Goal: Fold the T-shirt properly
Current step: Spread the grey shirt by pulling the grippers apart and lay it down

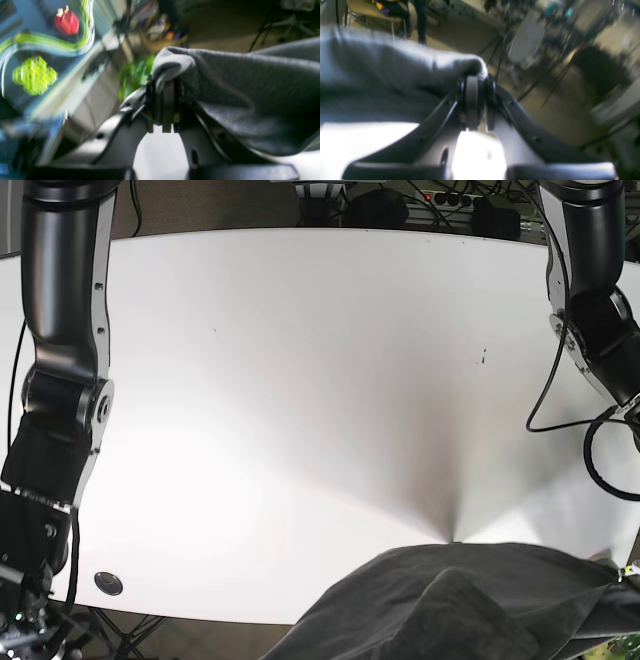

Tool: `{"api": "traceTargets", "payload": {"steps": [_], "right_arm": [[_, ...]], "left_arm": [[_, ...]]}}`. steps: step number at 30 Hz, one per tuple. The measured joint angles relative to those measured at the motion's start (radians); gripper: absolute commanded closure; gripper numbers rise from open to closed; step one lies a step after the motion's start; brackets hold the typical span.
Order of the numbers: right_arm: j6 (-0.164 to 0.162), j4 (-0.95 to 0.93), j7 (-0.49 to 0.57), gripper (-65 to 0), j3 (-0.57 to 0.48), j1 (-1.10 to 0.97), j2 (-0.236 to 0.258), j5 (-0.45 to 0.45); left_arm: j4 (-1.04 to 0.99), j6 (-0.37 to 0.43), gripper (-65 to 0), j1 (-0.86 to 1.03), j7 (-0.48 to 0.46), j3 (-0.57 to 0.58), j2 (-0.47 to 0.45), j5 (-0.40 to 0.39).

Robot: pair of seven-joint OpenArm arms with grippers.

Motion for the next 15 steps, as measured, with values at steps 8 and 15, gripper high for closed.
{"api": "traceTargets", "payload": {"steps": [8, 15], "right_arm": [[0.008, 0.224, -0.065, -2.2, 0.123, -0.3, -0.047, 0.024], [0.002, 0.328, -0.075, -2.2, 0.2, -0.529, -0.099, 0.006]], "left_arm": [[0.071, -0.016, 0.0, 0.171, -0.005, -0.032, 0.017, -0.021], [0.108, -0.003, 0.0, 0.314, -0.003, -0.065, 0.025, -0.041]]}}
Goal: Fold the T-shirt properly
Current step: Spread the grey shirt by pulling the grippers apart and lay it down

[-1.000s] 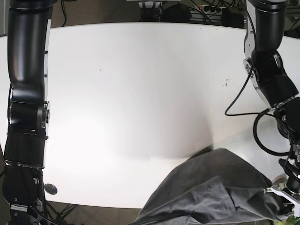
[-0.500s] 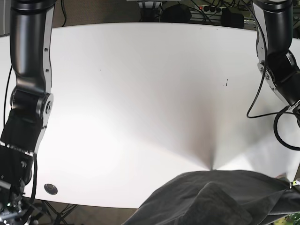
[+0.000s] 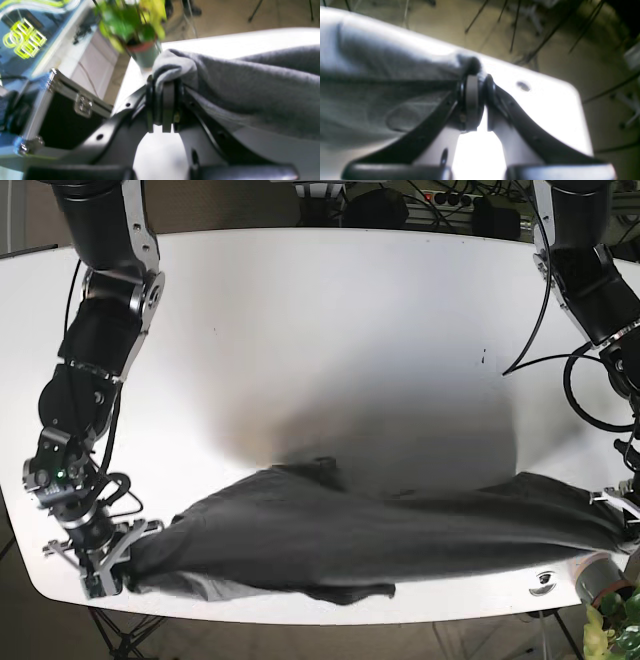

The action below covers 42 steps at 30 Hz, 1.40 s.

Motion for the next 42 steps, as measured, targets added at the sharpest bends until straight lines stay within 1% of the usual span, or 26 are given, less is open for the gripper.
{"api": "traceTargets", "payload": {"steps": [3, 4, 6, 7, 10, 13, 14, 18, 21, 23, 27, 29, 30, 32, 35, 38, 42], "right_arm": [[0.008, 0.047, 0.0, -2.2, 0.043, -0.09, -0.024, 0.013], [0.014, 0.064, 0.0, -2.2, 0.061, -0.117, -0.032, 0.019], [0.01, 0.088, 0.002, -2.2, 0.086, -0.159, -0.046, 0.016], [0.006, 0.097, -0.003, -2.2, 0.09, -0.182, -0.048, 0.002], [0.004, 0.17, 0.002, -2.2, 0.095, -0.26, -0.056, 0.001], [0.008, 0.239, 0.005, -2.2, 0.1, -0.333, -0.071, 0.007], [0.004, 0.252, 0.005, -2.2, 0.1, -0.357, -0.079, 0.003], [0.006, 0.297, 0.004, -2.2, 0.098, -0.449, -0.093, 0.003], [0.002, 0.312, 0.004, -2.2, 0.107, -0.515, -0.112, 0.001], [0.01, 0.315, 0.007, -2.2, 0.139, -0.556, -0.134, 0.008], [0.006, 0.319, 0.001, -2.2, 0.188, -0.62, -0.166, 0.005], [0.005, 0.319, 0.003, -2.2, 0.195, -0.648, -0.172, 0.003], [0.008, 0.32, 0.009, -2.2, 0.199, -0.665, -0.175, 0.006], [0.005, 0.318, 0.005, -2.2, 0.205, -0.696, -0.182, 0.016], [0.003, 0.318, 0.007, -2.2, 0.203, -0.748, -0.192, 0.073], [0.002, 0.317, 0.007, -2.2, 0.202, -0.797, -0.197, 0.138], [0.0, 0.317, 0.006, -2.2, 0.204, -0.832, -0.191, 0.159]], "left_arm": [[0.062, -0.006, 0.0, 0.087, 0.0, -0.047, 0.008, -0.054], [0.075, -0.007, 0.0, 0.116, 0.0, -0.054, 0.005, -0.056], [0.085, -0.005, 0.0, 0.164, 0.002, -0.065, 0.003, -0.063], [0.09, 0.0, 0.0, 0.188, 0.005, -0.065, 0.004, -0.061], [0.124, -0.001, 0.0, 0.262, 0.003, -0.068, 0.007, -0.071], [0.172, -0.009, 0.0, 0.351, -0.002, -0.113, 0.018, -0.108], [0.182, -0.005, 0.0, 0.382, -0.003, -0.13, 0.025, -0.111], [0.201, 0.004, 0.0, 0.483, 0.005, -0.18, 0.047, -0.139], [0.214, -0.014, 0.0, 0.568, -0.003, -0.212, 0.047, -0.177], [0.218, -0.042, 0.0, 0.616, -0.006, -0.235, 0.053, -0.19], [0.218, -0.089, 0.0, 0.664, -0.002, -0.286, 0.102, -0.17], [0.214, -0.121, 0.0, 0.68, -0.005, -0.322, 0.127, -0.143], [0.209, -0.158, 0.0, 0.687, -0.011, -0.339, 0.138, -0.134], [0.189, -0.198, 0.0, 0.697, -0.018, -0.362, 0.158, -0.076], [0.161, -0.259, 0.0, 0.698, -0.005, -0.373, 0.185, 0.011], [0.142, -0.278, 0.0, 0.695, -0.013, -0.422, 0.215, 0.05], [0.112, -0.277, 0.0, 0.697, -0.025, -0.472, 0.224, 0.095]]}}
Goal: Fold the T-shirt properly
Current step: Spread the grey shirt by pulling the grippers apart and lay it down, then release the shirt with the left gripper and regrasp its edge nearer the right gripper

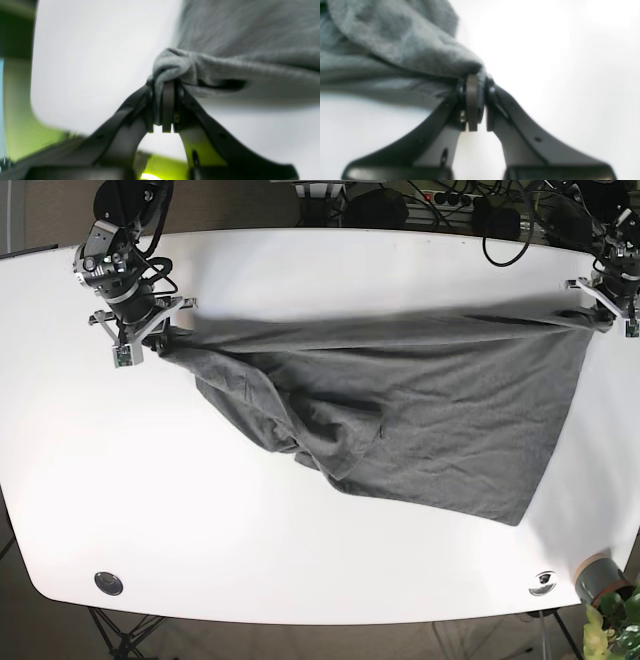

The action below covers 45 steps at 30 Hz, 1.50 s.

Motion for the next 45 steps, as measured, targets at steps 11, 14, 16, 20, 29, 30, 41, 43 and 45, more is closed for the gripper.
{"api": "traceTargets", "payload": {"steps": [11, 14, 16, 20, 29, 30, 41, 43, 45], "right_arm": [[0.001, -0.034, 0.001, -2.2, 0.0, -0.013, -0.003, 0.018], [0.001, -0.034, 0.004, -2.2, -0.001, -0.01, -0.003, 0.019], [0.001, -0.034, 0.004, -2.2, -0.001, -0.011, -0.003, 0.018], [0.001, -0.034, 0.003, -2.2, -0.001, -0.013, -0.003, 0.018], [0.001, -0.034, 0.003, -2.2, -0.006, -0.007, -0.003, 0.018], [0.001, -0.034, 0.004, -2.2, -0.008, -0.005, -0.003, 0.018], [0.001, -0.034, 0.004, -2.2, -0.01, 0.024, -0.002, 0.018], [0.001, -0.035, 0.003, -2.2, -0.01, 0.025, -0.003, 0.018], [0.002, -0.038, 0.001, -2.2, -0.01, 0.032, -0.002, 0.014]], "left_arm": [[-0.013, 0.0, 0.0, 0.024, 0.001, 0.002, 0.003, 0.014], [-0.013, 0.0, 0.0, 0.022, 0.003, 0.002, 0.002, 0.013], [-0.013, 0.0, 0.0, 0.021, 0.001, 0.003, 0.002, 0.013], [-0.013, 0.0, -0.6, 0.021, 0.001, 0.013, 0.0, 0.014], [0.111, 0.003, -41.7, 0.023, 0.013, 0.117, -0.028, 0.005], [0.122, 0.003, -43.6, 0.023, 0.011, 0.117, -0.028, 0.005], [0.148, -0.002, -43.1, -0.119, 0.136, 0.192, -0.095, -0.109], [0.117, 0.0, -42.9, -0.188, 0.152, 0.202, -0.119, -0.11], [0.051, 0.012, -42.9, -0.258, 0.154, 0.221, -0.124, -0.071]]}}
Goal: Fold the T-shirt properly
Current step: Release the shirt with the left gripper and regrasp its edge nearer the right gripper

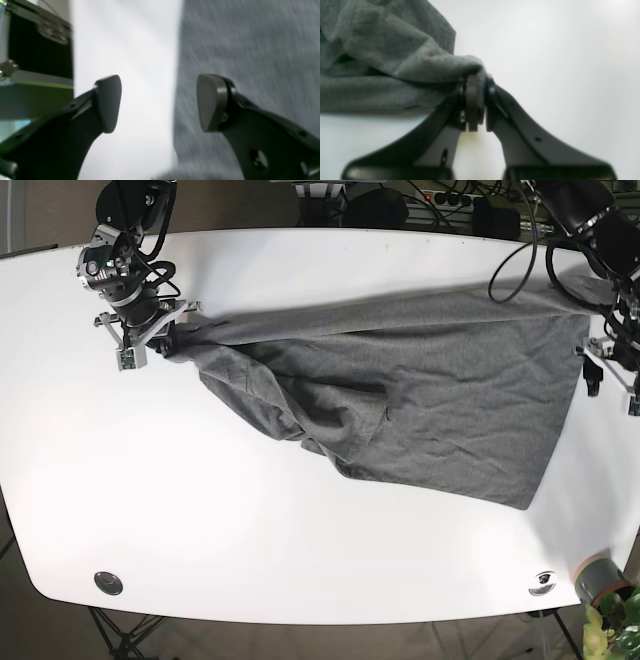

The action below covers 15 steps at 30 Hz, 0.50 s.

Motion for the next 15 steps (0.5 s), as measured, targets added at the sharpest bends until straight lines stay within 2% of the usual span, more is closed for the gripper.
{"api": "traceTargets", "payload": {"steps": [3, 6, 12, 15], "right_arm": [[0.002, 0.0, 0.003, -2.2, -0.001, 0.014, 0.002, 0.002], [0.002, 0.0, 0.003, -2.2, -0.001, 0.018, 0.001, 0.003], [0.002, 0.0, 0.0, -2.2, 0.0, 0.016, 0.002, -0.008], [0.002, 0.0, 0.003, -2.2, 0.0, 0.017, 0.002, -0.006]], "left_arm": [[-0.144, -0.001, -42.8, -0.109, 0.016, 0.06, 0.006, 0.045], [-0.279, -0.01, -42.8, -0.211, -0.014, 0.1, 0.013, 0.075], [-0.555, 0.003, -42.8, -0.389, -0.183, 0.173, -0.007, 0.185], [-0.704, -0.002, -42.8, -0.456, -0.259, 0.198, -0.011, 0.21]]}}
